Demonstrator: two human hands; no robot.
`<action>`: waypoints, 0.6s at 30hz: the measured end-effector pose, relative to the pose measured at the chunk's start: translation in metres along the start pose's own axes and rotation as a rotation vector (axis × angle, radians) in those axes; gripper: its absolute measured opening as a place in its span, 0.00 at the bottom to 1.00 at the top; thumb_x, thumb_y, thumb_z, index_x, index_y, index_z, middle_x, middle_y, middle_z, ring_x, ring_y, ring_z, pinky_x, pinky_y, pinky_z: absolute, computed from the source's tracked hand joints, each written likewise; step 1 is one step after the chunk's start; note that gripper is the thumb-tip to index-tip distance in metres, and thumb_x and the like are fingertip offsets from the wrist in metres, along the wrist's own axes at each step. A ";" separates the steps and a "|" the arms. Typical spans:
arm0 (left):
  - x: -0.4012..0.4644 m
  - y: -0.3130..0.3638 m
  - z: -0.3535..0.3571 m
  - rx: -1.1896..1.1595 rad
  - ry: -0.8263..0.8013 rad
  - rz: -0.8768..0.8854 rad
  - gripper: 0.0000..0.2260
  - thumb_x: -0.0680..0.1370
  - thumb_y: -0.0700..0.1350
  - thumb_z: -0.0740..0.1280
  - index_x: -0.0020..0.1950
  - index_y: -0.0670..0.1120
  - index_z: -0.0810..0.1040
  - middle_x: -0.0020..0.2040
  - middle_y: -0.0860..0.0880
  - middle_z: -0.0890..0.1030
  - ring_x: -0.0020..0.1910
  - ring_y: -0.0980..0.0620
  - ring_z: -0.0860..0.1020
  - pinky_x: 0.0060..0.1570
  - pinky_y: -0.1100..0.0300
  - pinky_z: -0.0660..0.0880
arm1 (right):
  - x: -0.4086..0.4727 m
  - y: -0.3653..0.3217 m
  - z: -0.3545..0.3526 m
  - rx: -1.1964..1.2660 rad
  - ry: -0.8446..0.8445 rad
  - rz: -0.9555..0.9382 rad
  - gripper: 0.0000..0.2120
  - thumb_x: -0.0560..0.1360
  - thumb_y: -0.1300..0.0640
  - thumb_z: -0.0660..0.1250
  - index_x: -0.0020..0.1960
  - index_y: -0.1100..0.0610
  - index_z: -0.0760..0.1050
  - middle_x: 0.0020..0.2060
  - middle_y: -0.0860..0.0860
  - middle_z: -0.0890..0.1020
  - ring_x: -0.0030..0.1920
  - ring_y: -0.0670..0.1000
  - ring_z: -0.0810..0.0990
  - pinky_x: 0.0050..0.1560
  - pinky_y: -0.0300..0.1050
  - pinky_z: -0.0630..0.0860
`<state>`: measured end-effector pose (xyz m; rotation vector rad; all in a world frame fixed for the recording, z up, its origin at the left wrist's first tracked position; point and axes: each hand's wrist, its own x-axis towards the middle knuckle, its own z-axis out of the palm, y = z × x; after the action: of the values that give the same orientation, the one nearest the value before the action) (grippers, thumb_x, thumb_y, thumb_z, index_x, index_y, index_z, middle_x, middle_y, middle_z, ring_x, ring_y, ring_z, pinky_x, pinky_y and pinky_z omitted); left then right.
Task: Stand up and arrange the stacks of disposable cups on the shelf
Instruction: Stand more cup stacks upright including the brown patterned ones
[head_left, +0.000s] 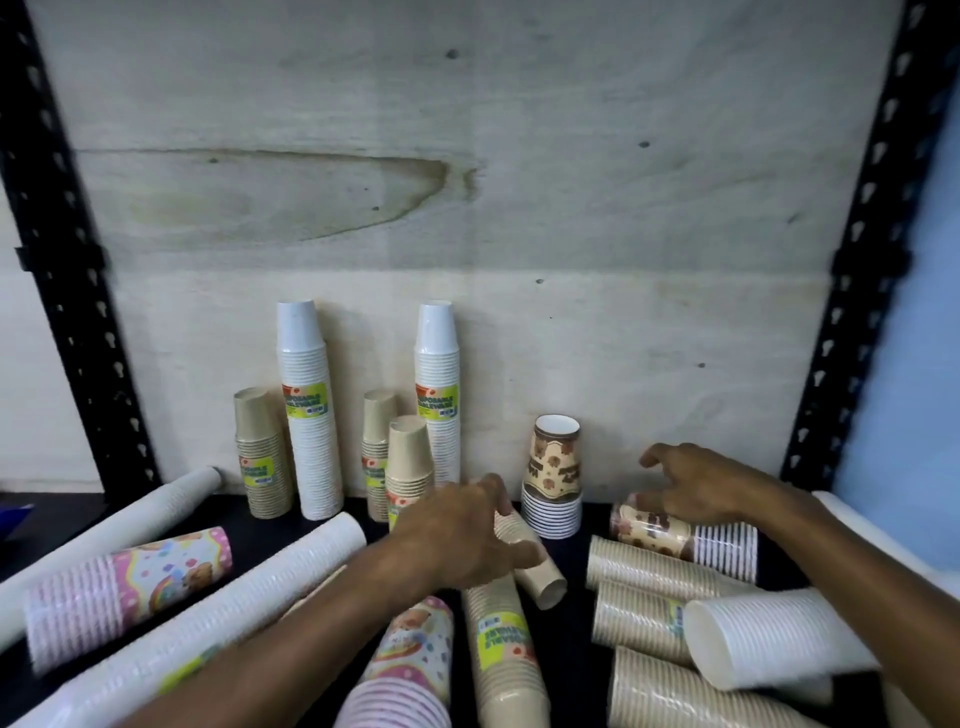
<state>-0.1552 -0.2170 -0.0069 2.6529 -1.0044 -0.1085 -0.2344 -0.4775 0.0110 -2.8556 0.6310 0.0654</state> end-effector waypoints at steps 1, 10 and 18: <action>0.006 0.003 0.002 -0.001 -0.026 0.009 0.24 0.69 0.69 0.68 0.58 0.57 0.71 0.55 0.51 0.81 0.57 0.49 0.78 0.59 0.50 0.75 | -0.003 0.006 0.000 -0.018 -0.014 0.007 0.33 0.77 0.41 0.66 0.77 0.54 0.61 0.73 0.55 0.69 0.67 0.54 0.73 0.63 0.44 0.72; 0.033 0.024 0.014 0.070 -0.196 -0.001 0.29 0.68 0.69 0.69 0.66 0.59 0.73 0.66 0.50 0.69 0.66 0.49 0.71 0.66 0.53 0.69 | -0.005 0.030 0.008 -0.028 -0.119 -0.001 0.35 0.75 0.39 0.68 0.76 0.51 0.61 0.72 0.52 0.70 0.68 0.52 0.72 0.66 0.44 0.70; 0.034 0.042 0.040 0.154 -0.231 -0.034 0.35 0.69 0.66 0.70 0.73 0.60 0.64 0.76 0.44 0.55 0.70 0.38 0.69 0.67 0.52 0.68 | -0.005 0.030 0.018 -0.047 -0.097 -0.044 0.33 0.73 0.45 0.72 0.73 0.51 0.65 0.64 0.50 0.76 0.54 0.49 0.74 0.55 0.42 0.72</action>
<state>-0.1635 -0.2791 -0.0309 2.8476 -1.0775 -0.3662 -0.2515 -0.4983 -0.0120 -2.8891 0.5534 0.2126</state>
